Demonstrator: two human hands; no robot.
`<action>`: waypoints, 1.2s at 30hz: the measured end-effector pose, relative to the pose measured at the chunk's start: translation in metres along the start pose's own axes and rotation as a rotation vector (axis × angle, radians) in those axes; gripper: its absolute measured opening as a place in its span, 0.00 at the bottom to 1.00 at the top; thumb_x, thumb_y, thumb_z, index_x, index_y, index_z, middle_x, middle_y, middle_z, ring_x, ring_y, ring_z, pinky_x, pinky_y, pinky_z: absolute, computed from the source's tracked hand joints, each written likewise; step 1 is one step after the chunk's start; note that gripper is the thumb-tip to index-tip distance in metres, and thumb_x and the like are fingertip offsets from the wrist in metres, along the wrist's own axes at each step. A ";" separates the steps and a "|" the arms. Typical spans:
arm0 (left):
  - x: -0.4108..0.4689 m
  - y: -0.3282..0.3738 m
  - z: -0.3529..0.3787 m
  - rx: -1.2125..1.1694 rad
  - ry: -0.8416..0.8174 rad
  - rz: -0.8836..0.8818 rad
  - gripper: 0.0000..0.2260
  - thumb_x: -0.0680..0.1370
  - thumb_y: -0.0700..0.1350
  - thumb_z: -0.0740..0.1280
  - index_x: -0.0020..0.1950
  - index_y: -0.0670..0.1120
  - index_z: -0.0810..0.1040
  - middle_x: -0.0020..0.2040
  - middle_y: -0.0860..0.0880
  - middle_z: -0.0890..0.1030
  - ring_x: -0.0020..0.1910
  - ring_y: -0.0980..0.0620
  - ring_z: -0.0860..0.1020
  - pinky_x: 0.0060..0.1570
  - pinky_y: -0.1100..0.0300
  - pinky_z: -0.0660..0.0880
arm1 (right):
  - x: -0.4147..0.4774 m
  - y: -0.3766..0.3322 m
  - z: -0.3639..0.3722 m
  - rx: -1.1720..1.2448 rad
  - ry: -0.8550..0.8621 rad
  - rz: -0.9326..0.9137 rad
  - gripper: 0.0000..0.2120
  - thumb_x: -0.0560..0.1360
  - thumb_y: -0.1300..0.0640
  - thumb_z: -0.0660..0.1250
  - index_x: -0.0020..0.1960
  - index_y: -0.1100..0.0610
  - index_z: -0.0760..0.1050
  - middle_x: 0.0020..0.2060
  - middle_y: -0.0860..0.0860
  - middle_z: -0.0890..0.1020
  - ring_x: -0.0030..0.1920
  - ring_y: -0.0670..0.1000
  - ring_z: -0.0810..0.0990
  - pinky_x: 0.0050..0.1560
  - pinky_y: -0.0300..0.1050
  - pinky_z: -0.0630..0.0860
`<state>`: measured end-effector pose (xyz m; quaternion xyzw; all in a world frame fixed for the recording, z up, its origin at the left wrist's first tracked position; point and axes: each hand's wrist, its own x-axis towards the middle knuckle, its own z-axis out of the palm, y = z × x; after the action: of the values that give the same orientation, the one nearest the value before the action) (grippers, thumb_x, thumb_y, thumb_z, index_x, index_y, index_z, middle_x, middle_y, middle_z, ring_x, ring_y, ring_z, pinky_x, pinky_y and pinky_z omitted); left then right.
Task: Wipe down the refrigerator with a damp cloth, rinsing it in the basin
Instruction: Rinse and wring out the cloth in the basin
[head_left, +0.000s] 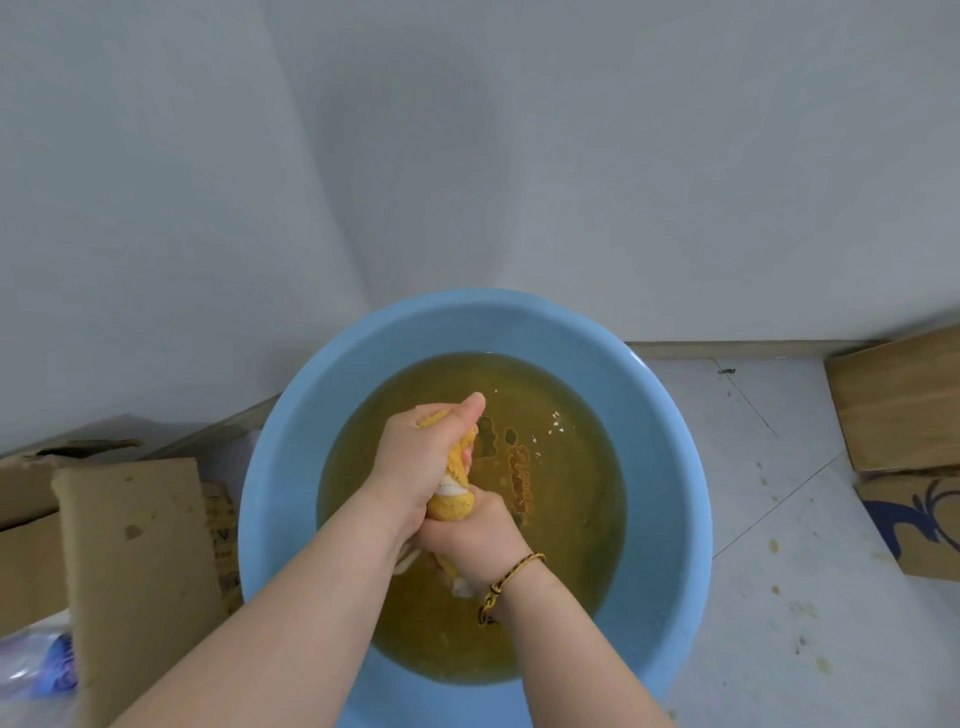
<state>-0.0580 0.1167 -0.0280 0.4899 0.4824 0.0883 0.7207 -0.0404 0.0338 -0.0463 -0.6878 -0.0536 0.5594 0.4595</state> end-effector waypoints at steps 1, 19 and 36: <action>0.000 0.002 0.001 0.014 -0.031 0.017 0.11 0.74 0.45 0.67 0.31 0.47 0.74 0.24 0.50 0.72 0.25 0.54 0.70 0.27 0.64 0.70 | 0.000 -0.002 -0.001 0.024 -0.017 0.003 0.11 0.67 0.67 0.68 0.30 0.57 0.70 0.18 0.47 0.71 0.18 0.44 0.68 0.19 0.33 0.64; 0.018 0.008 -0.007 -0.060 -0.268 -0.014 0.21 0.75 0.38 0.60 0.21 0.47 0.66 0.20 0.49 0.68 0.21 0.54 0.66 0.24 0.67 0.67 | 0.019 -0.010 -0.009 -0.057 -0.135 -0.018 0.08 0.57 0.66 0.65 0.24 0.58 0.68 0.17 0.49 0.68 0.17 0.45 0.66 0.19 0.32 0.63; 0.011 0.004 -0.021 0.095 -0.280 -0.032 0.12 0.70 0.57 0.63 0.43 0.49 0.74 0.37 0.50 0.76 0.37 0.53 0.74 0.40 0.59 0.71 | -0.001 -0.002 -0.004 0.208 -0.215 0.076 0.05 0.58 0.62 0.64 0.32 0.60 0.69 0.19 0.50 0.70 0.15 0.45 0.66 0.18 0.29 0.62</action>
<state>-0.0674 0.1383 -0.0324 0.5235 0.3886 -0.0152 0.7581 -0.0365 0.0317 -0.0447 -0.5741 -0.0182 0.6495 0.4983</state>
